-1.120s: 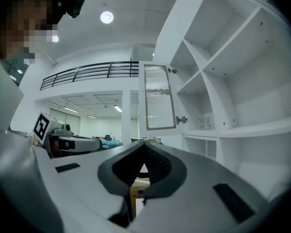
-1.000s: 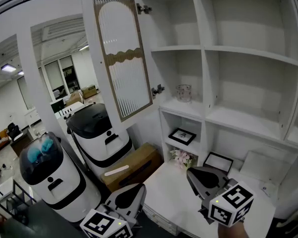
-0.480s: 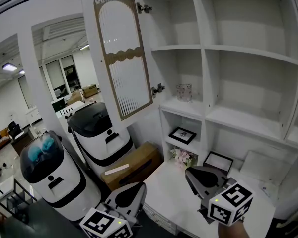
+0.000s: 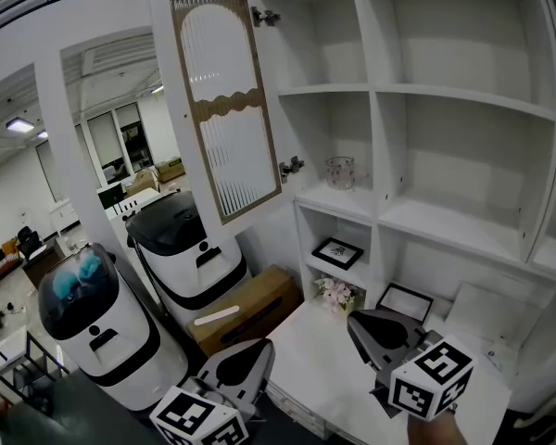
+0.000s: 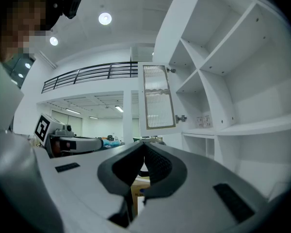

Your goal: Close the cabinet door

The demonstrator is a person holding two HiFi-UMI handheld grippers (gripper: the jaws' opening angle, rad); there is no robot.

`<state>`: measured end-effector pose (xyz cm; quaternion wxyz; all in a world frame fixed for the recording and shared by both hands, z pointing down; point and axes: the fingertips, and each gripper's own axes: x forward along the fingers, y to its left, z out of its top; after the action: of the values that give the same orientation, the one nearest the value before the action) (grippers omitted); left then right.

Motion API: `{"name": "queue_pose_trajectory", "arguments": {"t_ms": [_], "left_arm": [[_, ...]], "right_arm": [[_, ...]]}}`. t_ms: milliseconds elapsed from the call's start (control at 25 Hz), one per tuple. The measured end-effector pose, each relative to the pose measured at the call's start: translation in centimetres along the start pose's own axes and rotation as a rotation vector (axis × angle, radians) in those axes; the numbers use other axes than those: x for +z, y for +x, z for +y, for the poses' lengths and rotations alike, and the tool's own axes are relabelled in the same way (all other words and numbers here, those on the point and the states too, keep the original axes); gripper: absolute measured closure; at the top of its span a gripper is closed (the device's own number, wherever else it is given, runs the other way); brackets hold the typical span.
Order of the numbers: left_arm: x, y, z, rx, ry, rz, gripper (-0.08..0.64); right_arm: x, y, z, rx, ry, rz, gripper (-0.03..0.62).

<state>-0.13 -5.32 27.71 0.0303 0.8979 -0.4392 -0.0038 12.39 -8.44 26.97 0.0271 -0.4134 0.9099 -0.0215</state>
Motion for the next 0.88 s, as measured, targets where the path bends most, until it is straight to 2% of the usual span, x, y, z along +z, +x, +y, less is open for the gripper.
{"name": "queue_pose_trajectory", "arguments": {"t_ms": [400,880], "left_arm": [[0.0,0.5,-1.2,0.02,0.003,-0.007,0.557],[-0.5,1.6,0.4,0.029,-0.003,0.004,0.557]], "right_arm": [[0.0,-1.2,-1.1,0.013,0.006,-0.004,0.588],[-0.8,0.7,-2.1,0.019,0.021,0.006,0.588]]}}
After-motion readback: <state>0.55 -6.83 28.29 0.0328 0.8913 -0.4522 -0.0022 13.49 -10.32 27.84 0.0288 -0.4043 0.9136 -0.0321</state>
